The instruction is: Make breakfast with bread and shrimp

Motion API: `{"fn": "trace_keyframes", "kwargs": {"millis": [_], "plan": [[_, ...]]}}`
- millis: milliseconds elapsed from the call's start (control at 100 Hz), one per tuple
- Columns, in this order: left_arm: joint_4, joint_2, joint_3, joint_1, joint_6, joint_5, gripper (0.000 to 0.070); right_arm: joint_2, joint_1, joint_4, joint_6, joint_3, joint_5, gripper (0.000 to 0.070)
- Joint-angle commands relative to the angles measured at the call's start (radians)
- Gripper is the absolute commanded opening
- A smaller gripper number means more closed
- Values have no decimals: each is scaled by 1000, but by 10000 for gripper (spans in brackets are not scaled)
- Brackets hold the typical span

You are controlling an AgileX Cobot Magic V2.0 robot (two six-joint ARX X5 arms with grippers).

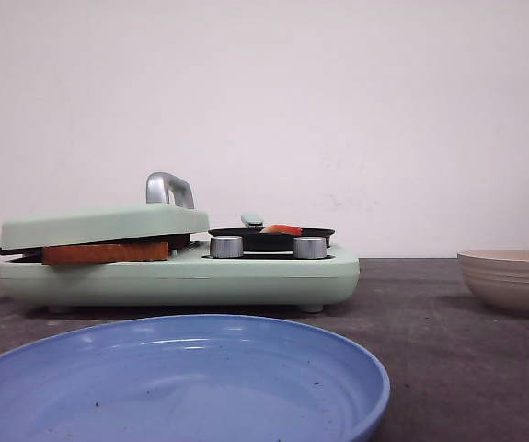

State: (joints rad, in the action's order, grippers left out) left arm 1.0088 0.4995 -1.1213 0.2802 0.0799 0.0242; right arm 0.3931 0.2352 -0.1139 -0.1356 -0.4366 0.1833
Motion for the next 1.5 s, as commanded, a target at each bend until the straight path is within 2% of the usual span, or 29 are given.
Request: {"fn": "trace_keyframes", "kwargs": {"millis": [0, 130, 220, 370, 520, 640, 820, 1310, 1490], "plan": [[-101, -5, 50, -9, -103, 2, 17, 2, 3, 13, -9, -8, 0, 0], [-387, -13, 219, -60, -169, -9, 17, 2, 3, 13, -9, -8, 0, 0], [-587, -23, 333, -126, -153, -92, 17, 2, 3, 13, -9, -8, 0, 0], [-798, -65, 489, -241, -139, -263, 17, 2, 3, 13, -9, -8, 0, 0], [-954, -125, 627, -283, -129, -298, 17, 2, 3, 13, -9, -8, 0, 0], [-989, -188, 701, -284, -133, -296, 17, 2, 3, 13, -9, -8, 0, 0], [-995, -268, 792, -306, -151, -242, 17, 2, 3, 13, -9, -8, 0, 0], [-992, -439, 956, -410, -138, -228, 17, 2, 3, 13, -9, -8, 0, 0], [-992, -478, 1025, -429, -88, -203, 17, 2, 3, 13, -9, -8, 0, 0]]}}
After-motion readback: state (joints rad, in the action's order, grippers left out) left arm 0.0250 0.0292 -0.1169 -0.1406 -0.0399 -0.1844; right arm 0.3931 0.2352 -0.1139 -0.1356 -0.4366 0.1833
